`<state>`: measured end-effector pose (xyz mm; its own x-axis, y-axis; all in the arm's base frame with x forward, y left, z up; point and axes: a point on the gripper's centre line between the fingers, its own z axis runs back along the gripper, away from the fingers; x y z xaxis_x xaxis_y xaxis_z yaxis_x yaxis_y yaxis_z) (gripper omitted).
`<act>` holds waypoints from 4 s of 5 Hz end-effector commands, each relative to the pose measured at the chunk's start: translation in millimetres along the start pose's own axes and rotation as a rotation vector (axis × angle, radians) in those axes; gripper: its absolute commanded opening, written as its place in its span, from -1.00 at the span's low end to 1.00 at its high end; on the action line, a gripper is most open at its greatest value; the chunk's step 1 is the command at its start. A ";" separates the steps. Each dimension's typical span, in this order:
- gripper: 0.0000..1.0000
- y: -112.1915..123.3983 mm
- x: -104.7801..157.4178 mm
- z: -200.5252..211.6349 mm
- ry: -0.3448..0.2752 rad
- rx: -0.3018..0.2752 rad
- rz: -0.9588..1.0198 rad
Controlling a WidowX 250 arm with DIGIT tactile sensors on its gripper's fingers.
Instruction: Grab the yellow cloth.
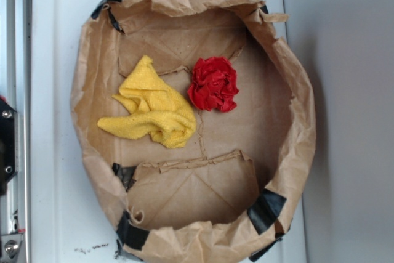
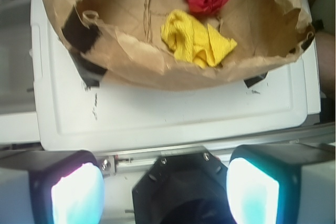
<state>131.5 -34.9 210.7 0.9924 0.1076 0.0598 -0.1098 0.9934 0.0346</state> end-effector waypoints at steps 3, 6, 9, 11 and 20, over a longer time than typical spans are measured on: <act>1.00 40.3 121.1 -22.8 0.036 -0.063 -0.036; 1.00 36.7 137.6 -74.1 0.126 0.005 -0.033; 1.00 32.6 120.3 -101.1 0.099 -0.019 -0.029; 1.00 36.3 112.1 -133.8 0.065 -0.050 -0.102; -1.00 11.2 98.1 -34.4 -0.095 -0.142 -0.203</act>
<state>236.0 -10.4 176.4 0.9895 -0.0709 0.1256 0.0827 0.9923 -0.0917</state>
